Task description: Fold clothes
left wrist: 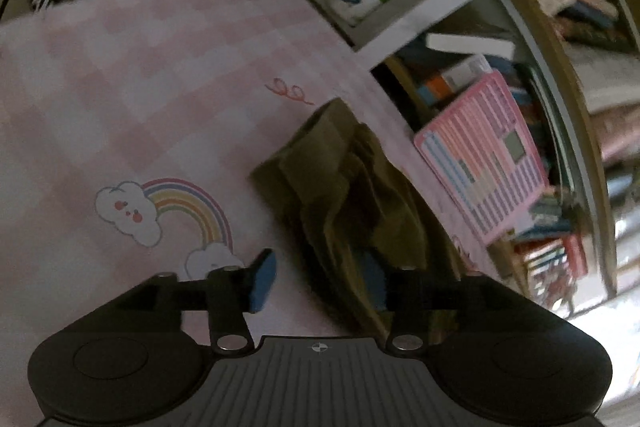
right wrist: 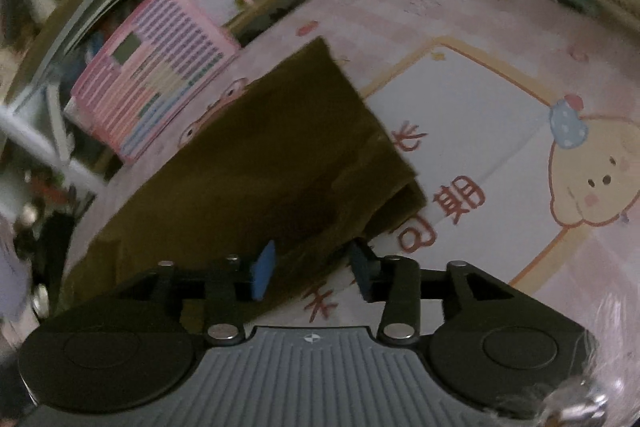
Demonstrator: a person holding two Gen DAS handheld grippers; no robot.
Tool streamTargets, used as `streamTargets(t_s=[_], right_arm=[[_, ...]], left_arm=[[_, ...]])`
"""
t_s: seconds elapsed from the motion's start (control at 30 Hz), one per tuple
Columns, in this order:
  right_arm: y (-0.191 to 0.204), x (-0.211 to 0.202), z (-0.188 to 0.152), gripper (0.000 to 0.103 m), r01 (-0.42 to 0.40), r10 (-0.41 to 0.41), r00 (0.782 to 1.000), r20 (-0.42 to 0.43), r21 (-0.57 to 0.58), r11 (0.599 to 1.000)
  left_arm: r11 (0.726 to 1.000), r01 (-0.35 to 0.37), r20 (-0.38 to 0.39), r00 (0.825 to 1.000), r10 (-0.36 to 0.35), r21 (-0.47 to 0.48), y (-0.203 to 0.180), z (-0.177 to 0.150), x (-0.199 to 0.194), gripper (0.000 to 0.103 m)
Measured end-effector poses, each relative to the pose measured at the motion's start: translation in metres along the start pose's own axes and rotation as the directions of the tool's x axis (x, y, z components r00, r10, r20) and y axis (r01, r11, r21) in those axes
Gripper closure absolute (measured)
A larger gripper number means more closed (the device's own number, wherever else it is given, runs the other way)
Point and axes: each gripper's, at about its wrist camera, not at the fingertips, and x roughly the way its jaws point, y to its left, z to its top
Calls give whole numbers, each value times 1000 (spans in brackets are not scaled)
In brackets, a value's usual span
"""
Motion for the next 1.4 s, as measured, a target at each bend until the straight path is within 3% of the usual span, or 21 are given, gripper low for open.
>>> streamTargets(t_s=[0.1,0.23,0.43,0.7,0.9,1.17,1.4], right_arm=[[21,-9,-16,55,13,-10,1000,23,-117,993],[47,-15,-39,36,44,-33,998,48,-239,970],[69,-18,-68,27,59,-53,998,27,-330,942],[92,-10,-89,25,95,-104,995,5,-445,890],[119,14,-81,25,145,-141,989,48,-536,832],[178,74,-56,25,151,-108,988,107,-647,747],[239,141,-38,25,120,-29,990,140,-707,696]], left_arm=[[997,-5,-10,1000,6,71,-8,-8,-11,46],[993,4,-15,1000,-2,116,-10,-17,-23,44],[993,24,-16,1000,-22,118,-1,-22,-34,40],[999,38,23,999,-37,-34,24,-10,-13,41],[981,60,39,998,-54,-186,36,4,13,42],[954,92,54,995,-80,-285,32,11,39,44],[938,105,75,994,-85,-330,30,11,49,42]])
